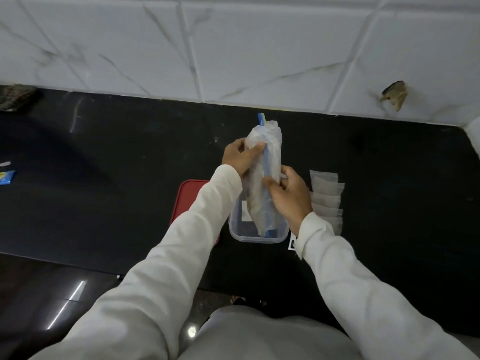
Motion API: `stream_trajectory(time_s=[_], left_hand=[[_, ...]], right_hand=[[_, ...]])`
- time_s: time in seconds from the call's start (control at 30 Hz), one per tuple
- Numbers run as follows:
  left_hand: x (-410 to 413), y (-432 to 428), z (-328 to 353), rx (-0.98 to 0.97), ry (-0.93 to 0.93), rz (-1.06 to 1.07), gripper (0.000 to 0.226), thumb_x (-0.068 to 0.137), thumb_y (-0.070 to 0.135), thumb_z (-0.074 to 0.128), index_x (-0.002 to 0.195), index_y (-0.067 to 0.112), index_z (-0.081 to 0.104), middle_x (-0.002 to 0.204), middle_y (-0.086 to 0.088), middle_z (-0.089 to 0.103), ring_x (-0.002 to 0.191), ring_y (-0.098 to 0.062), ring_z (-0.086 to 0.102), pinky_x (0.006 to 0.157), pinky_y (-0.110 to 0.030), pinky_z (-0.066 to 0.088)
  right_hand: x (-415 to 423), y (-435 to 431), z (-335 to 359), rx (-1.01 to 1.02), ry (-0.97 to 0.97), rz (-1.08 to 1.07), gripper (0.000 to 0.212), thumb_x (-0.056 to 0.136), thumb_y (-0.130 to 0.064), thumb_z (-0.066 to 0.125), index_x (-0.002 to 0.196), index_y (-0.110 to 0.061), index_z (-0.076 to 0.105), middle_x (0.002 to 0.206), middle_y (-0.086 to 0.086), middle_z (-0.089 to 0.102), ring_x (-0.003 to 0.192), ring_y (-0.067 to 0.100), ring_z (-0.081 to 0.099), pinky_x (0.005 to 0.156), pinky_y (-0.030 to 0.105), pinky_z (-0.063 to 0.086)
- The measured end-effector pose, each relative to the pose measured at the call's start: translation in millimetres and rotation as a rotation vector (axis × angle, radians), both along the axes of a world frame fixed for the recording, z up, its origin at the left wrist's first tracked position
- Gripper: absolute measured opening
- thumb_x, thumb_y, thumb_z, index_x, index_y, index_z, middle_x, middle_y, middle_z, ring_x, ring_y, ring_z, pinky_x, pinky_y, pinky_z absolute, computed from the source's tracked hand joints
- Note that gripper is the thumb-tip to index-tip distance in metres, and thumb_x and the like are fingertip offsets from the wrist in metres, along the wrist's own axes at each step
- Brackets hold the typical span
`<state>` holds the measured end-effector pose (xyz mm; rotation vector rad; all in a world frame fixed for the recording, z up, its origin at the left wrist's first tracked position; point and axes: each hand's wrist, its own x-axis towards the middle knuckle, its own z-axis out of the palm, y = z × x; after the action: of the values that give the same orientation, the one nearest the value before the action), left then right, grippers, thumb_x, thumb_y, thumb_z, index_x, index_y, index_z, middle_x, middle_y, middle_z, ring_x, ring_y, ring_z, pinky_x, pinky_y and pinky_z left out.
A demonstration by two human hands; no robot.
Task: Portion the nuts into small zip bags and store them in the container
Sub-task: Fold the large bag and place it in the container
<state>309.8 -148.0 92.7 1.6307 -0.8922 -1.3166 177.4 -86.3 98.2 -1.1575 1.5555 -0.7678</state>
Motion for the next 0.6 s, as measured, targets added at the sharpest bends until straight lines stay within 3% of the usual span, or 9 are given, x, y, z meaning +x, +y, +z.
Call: stream_trajectory(time_s=[0.2,0.33,0.43,0.53,0.6], left_hand=[[3.2,7.2,-20.4,0.020,-0.037,-0.024,0.037,0.087,0.034,0.071,0.118,0.019,0.059,0.107,-0.001,0.066,0.097,-0.018,0.065,0.085,-0.036,0.057],[0.6,11.3,-20.6,-0.060,-0.117,-0.045,0.026,0.087,0.024,0.071,0.108,0.019,0.057,0.098,0.004,0.062,0.089,-0.009,0.061,0.072,-0.020,0.051],[-2.4,14.0,-19.3,-0.079,-0.171,-0.044,0.025,0.087,0.020,0.071,0.109,0.019,0.058,0.097,0.005,0.062,0.086,-0.005,0.060,0.075,-0.021,0.051],[-1.2,17.2,-19.8,-0.107,-0.269,-0.027,0.019,0.085,0.017,0.072,0.102,0.019,0.062,0.092,0.004,0.065,0.079,-0.003,0.061,0.065,-0.012,0.047],[2.5,18.2,-21.1,-0.115,-0.330,-0.046,0.017,0.084,0.015,0.073,0.099,0.019,0.065,0.090,0.002,0.067,0.079,-0.006,0.063,0.067,-0.016,0.051]], right_hand=[[9.1,2.5,-16.2,-0.024,0.169,0.054,0.045,0.095,-0.024,0.058,0.138,-0.026,0.042,0.121,-0.003,0.059,0.109,0.016,0.059,0.080,0.026,0.048],[13.5,5.9,-23.8,-0.043,0.290,0.064,0.053,0.097,-0.020,0.052,0.145,-0.027,0.029,0.126,0.003,0.056,0.114,0.020,0.057,0.085,0.027,0.044],[17.3,5.7,-25.9,-0.055,0.331,0.056,0.055,0.097,-0.017,0.051,0.146,-0.025,0.026,0.127,0.006,0.055,0.116,0.023,0.055,0.088,0.029,0.042],[18.9,2.3,-25.6,-0.065,0.400,0.075,0.058,0.095,-0.017,0.054,0.146,-0.020,0.026,0.128,0.008,0.055,0.116,0.026,0.057,0.090,0.032,0.046],[18.2,-0.2,-26.8,-0.076,0.407,0.063,0.058,0.094,-0.021,0.059,0.144,-0.019,0.029,0.127,0.008,0.057,0.113,0.025,0.059,0.087,0.032,0.048]])
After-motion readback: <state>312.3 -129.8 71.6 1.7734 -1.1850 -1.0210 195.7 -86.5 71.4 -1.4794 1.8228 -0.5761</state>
